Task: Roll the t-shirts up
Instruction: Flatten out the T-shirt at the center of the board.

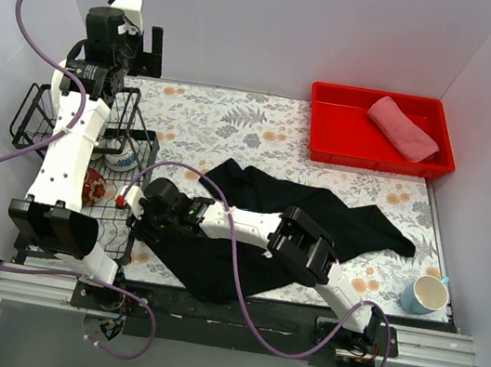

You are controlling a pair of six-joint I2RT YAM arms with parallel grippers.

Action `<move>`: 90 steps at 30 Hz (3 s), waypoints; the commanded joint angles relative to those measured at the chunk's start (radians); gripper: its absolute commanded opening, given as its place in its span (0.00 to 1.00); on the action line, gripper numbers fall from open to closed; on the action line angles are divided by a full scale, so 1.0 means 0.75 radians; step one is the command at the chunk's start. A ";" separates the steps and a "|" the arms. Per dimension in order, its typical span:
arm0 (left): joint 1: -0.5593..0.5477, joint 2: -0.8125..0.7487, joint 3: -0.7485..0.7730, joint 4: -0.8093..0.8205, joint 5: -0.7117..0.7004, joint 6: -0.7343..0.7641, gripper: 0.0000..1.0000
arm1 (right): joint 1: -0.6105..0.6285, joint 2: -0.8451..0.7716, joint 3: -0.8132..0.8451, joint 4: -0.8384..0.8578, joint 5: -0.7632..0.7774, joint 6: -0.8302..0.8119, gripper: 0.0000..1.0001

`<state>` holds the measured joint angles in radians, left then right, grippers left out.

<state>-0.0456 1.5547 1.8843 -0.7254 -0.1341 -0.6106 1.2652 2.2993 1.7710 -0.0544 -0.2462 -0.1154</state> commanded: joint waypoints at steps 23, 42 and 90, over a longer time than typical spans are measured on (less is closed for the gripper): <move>0.055 -0.087 -0.074 -0.008 0.064 -0.010 0.98 | -0.016 0.000 -0.126 0.015 0.056 -0.145 0.01; -0.254 0.156 -0.052 -0.121 0.355 0.145 0.93 | -0.721 -1.378 -0.486 -0.807 0.154 -0.515 0.01; -0.641 0.441 -0.125 -0.262 0.521 0.301 0.00 | -1.556 -1.618 -0.404 -0.917 0.028 -0.501 0.01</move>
<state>-0.5385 2.1242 1.8126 -0.8948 0.3347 -0.3672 0.1001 1.1442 1.3869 -0.7181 -0.2714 -0.4564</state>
